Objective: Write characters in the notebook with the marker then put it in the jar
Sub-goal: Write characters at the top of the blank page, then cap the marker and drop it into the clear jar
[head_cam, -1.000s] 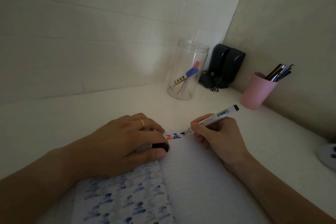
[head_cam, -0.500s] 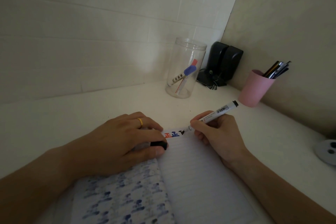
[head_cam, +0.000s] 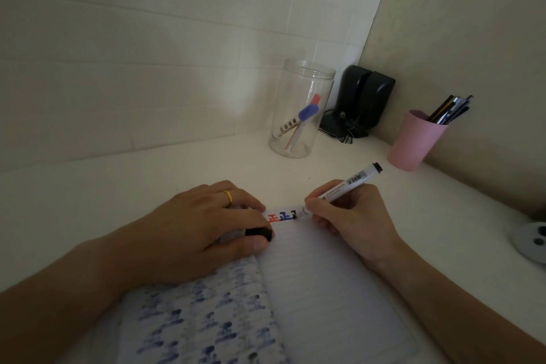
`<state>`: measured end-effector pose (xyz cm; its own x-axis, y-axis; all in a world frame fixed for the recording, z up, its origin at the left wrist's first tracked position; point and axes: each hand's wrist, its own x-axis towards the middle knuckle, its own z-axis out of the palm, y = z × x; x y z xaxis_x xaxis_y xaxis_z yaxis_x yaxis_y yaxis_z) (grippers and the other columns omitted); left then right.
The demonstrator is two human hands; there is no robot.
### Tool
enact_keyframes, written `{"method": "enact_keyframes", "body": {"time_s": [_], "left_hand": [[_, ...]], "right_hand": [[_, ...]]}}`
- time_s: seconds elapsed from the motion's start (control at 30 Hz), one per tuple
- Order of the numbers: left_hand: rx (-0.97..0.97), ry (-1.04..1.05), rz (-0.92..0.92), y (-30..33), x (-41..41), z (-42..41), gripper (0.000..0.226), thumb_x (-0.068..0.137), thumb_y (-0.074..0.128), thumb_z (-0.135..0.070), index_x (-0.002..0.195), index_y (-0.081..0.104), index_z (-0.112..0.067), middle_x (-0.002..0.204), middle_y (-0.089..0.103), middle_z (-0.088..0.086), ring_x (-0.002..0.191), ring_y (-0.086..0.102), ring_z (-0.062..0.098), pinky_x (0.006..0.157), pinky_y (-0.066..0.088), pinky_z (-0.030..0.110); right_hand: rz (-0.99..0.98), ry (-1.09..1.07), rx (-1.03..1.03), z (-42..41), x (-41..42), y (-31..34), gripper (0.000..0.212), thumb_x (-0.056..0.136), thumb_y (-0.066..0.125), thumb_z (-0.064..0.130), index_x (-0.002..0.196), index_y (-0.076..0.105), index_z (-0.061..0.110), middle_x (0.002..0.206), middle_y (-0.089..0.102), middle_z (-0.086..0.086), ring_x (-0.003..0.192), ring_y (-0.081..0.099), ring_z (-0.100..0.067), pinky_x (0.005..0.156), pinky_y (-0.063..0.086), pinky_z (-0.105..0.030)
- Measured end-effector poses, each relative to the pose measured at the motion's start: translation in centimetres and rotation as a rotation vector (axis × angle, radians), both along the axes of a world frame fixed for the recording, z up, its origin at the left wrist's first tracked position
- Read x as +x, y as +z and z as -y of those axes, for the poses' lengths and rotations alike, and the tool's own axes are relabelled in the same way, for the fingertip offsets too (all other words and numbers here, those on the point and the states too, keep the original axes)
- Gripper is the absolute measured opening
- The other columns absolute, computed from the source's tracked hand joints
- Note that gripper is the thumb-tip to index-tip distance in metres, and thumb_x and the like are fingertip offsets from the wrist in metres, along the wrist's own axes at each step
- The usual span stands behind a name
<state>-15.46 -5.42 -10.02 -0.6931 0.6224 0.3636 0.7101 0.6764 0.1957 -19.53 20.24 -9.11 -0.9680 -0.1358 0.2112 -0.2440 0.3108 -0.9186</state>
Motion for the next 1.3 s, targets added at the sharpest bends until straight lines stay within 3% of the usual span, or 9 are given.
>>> {"method": "enact_keyframes", "body": {"time_s": [0.27,0.4,0.63,0.73,0.83,0.9,0.97,1.07,1.3], "left_hand": [[-0.002,0.007,-0.007,0.1,0.2,0.1,0.031,0.103,0.037,-0.059,0.122,0.059,-0.048,0.136,0.057,-0.02,0.126,0.048,-0.001,0.096,0.048,0.035],[-0.013,0.008,0.007,0.1,0.2,0.0,0.031,0.103,0.035,-0.06,0.122,0.057,-0.05,0.137,0.056,-0.02,0.127,0.047,-0.001,0.095,0.048,0.036],[0.006,0.075,-0.042,0.4,0.5,-0.2,0.035,0.104,0.035,-0.055,0.125,0.059,-0.04,0.133,0.061,-0.02,0.117,0.057,0.002,0.094,0.046,0.032],[0.093,0.169,-0.109,0.5,0.5,-0.5,0.04,0.105,0.031,-0.05,0.118,0.063,-0.03,0.119,0.067,-0.016,0.102,0.061,0.005,0.088,0.045,0.029],[0.169,0.3,-0.16,0.6,0.5,-0.3,0.055,0.104,0.014,-0.054,0.095,0.06,-0.024,0.089,0.061,-0.01,0.078,0.054,0.01,0.074,0.04,0.031],[0.167,0.325,-0.162,0.6,0.5,0.0,0.063,0.103,0.006,-0.054,0.087,0.057,-0.02,0.081,0.057,-0.005,0.072,0.053,0.018,0.07,0.04,0.035],[0.168,0.325,-0.15,0.4,0.4,0.2,0.048,0.105,0.016,-0.045,0.085,0.052,-0.021,0.079,0.054,-0.006,0.069,0.051,0.019,0.066,0.041,0.038],[0.13,0.371,-0.124,0.4,0.4,0.1,0.027,0.102,0.026,-0.04,0.086,0.043,-0.028,0.077,0.048,-0.011,0.067,0.046,0.013,0.063,0.034,0.031],[0.047,0.357,-0.108,0.6,0.4,0.0,0.022,0.103,0.031,-0.045,0.1,0.049,-0.032,0.088,0.053,-0.015,0.073,0.044,0.005,0.069,0.037,0.027]], "right_hand": [[-0.004,-0.102,0.008,0.0,-0.4,-0.3,0.011,0.077,0.073,0.005,0.068,0.074,0.012,0.055,0.067,0.003,0.052,0.06,-0.006,0.054,0.05,-0.021],[0.002,-0.065,-0.234,-0.5,-0.3,0.1,0.002,0.085,0.072,0.004,0.084,0.072,0.002,0.061,0.066,-0.004,0.055,0.059,-0.011,0.052,0.049,-0.022],[0.049,-0.022,-0.475,-1.0,-0.3,0.5,0.019,0.077,0.078,0.015,0.092,0.075,0.004,0.066,0.064,-0.008,0.058,0.054,-0.015,0.051,0.047,-0.024],[0.179,0.012,-0.602,-1.0,-0.3,0.5,0.021,0.087,0.068,0.014,0.102,0.076,0.002,0.081,0.075,-0.014,0.069,0.068,-0.019,0.058,0.055,-0.023],[0.274,0.081,-0.698,-0.8,-0.3,0.8,0.033,0.081,0.064,0.02,0.107,0.076,0.002,0.098,0.078,-0.022,0.082,0.076,-0.025,0.069,0.06,-0.026],[0.269,0.087,-0.705,-0.8,-0.2,0.9,0.027,0.085,0.062,0.015,0.106,0.073,0.002,0.098,0.078,-0.023,0.084,0.077,-0.027,0.072,0.061,-0.027],[0.25,0.076,-0.709,-0.8,-0.2,0.9,0.018,0.083,0.066,0.012,0.098,0.071,0.003,0.088,0.078,-0.022,0.074,0.075,-0.026,0.065,0.062,-0.025],[0.204,0.121,-0.63,-0.9,0.1,0.8,0.025,0.074,0.073,0.015,0.094,0.074,0.001,0.075,0.072,-0.016,0.066,0.066,-0.021,0.06,0.057,-0.023],[0.187,0.217,-0.592,-0.6,0.5,0.7,0.027,0.073,0.074,0.013,0.096,0.077,0.0,0.076,0.073,-0.018,0.066,0.068,-0.021,0.062,0.058,-0.024]]}}
